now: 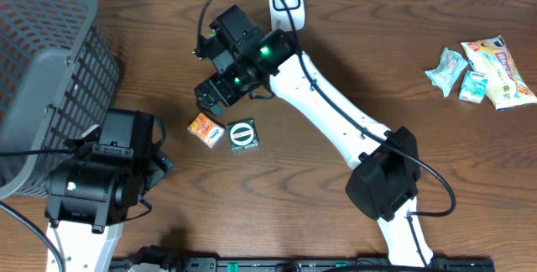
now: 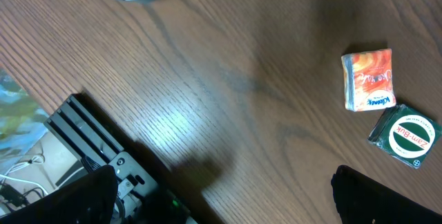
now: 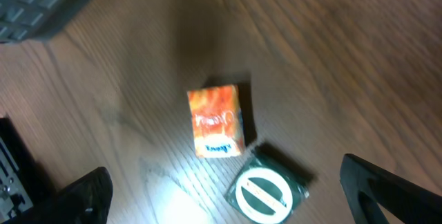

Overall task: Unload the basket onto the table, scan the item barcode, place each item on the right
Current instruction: 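Move the right gripper left toward the orange Kleenex box, then lower the right gripper and grasp the orange Kleenex box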

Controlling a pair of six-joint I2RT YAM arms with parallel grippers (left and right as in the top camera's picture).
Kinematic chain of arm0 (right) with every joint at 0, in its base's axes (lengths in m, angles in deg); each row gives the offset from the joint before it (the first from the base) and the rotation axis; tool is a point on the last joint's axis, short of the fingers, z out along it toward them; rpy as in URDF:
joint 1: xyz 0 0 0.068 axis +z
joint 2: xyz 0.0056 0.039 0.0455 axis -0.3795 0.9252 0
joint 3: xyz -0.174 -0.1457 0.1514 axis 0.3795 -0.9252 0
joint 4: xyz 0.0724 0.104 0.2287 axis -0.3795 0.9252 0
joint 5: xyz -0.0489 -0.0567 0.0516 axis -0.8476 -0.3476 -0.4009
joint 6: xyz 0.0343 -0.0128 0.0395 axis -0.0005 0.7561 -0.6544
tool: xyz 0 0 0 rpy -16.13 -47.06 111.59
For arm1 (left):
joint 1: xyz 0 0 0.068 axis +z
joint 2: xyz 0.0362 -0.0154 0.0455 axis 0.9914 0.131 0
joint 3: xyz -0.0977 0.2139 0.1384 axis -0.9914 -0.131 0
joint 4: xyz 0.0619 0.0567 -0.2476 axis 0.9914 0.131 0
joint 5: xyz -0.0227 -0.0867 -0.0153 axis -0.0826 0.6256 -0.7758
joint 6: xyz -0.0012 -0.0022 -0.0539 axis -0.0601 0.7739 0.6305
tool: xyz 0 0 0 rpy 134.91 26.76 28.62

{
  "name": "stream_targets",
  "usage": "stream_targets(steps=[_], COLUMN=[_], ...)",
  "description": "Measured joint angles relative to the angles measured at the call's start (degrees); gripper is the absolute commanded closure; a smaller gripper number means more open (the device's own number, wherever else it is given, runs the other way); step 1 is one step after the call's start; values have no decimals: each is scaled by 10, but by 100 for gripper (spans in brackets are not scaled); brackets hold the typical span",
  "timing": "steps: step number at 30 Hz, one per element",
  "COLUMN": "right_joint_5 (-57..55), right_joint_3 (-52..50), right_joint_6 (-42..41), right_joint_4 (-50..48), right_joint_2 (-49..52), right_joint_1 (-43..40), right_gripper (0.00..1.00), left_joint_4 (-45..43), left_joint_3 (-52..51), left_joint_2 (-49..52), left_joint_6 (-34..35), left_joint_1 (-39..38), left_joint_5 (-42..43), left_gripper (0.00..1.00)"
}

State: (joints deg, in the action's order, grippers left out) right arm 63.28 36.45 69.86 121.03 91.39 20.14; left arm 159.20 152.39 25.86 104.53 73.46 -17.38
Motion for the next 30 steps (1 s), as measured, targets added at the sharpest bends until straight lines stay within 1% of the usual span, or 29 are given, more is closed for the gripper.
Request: stream_targets(steps=[7, 14, 16, 18, 19, 24, 30], right_joint_5=[-10, -24, -26, -28, -29, -32, -32], right_joint_3=[0, 0, 0, -1, -2, -2, -2], right_joint_6=[0, 0, 2, 4, 4, 7, 48], right_joint_4=[-36, -49, -54, -55, -54, -41, -28], right_joint_2=[2, 27, 35, 38, 38, 39, 57], right_joint_1=[5, 5, 5, 5, 5, 17, 50], right_gripper=[1, 1, 11, 27, 31, 38, 45], left_joint_4=[0, 0, 0, 0, 0, 0, 0], left_joint_3=[0, 0, 0, 0, 0, 0, 0], left_joint_2=[0, 0, 0, 0, 0, 0, 0], left_joint_6=[0, 0, 0, 0, 0, 0, 0], left_joint_1=[0, 0, 0, 0, 0, 0, 0], left_joint_5=[0, 0, 0, 0, 0, 0, 0], left_gripper=[2, 2, 2, 2, 3, 2, 2])
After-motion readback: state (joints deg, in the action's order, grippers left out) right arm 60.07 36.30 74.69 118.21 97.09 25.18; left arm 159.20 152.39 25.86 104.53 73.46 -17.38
